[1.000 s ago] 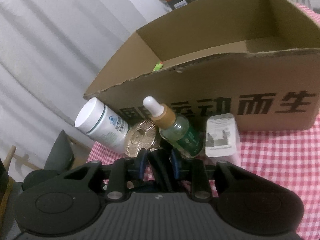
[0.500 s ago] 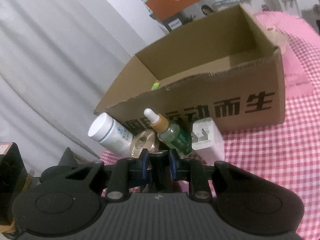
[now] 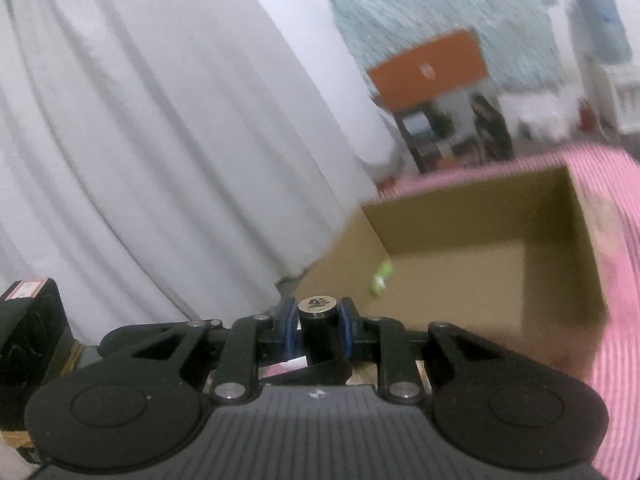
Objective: Organize rigid objects
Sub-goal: 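Carry the black cylinder into the box and open the right gripper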
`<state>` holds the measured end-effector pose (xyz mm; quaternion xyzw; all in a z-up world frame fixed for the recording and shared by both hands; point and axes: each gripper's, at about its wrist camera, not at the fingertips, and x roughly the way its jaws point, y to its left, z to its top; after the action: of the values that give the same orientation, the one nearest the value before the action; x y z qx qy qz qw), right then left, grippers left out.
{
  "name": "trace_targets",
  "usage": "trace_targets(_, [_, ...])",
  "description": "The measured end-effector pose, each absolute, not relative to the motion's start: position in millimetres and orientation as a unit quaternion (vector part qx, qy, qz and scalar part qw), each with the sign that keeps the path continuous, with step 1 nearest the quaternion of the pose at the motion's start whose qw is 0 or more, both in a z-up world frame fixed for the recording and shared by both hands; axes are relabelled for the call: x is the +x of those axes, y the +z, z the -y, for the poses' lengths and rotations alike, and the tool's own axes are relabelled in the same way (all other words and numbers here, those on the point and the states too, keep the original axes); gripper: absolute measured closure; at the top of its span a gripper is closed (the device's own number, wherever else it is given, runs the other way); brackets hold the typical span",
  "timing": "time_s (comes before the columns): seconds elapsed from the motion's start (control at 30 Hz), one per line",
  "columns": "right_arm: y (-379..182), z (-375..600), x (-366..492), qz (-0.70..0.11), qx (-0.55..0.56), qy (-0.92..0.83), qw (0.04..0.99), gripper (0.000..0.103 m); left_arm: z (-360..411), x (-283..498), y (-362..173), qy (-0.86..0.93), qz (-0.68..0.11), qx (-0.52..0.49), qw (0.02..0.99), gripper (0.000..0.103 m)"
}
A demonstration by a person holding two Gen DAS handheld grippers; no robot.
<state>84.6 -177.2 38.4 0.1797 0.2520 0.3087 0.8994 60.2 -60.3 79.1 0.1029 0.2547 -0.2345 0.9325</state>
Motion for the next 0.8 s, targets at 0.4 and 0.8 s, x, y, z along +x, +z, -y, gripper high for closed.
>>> trace_targets(0.4, [15,147,230,-0.363,0.228,0.329,0.841,0.079,37,173,54,-0.187,-0.363,0.084,0.909,0.078])
trace_targets(0.8, [-66,118,322,-0.532,0.243,0.325,0.743,0.079,22,193,23,-0.157,-0.424,0.098,0.887,0.074])
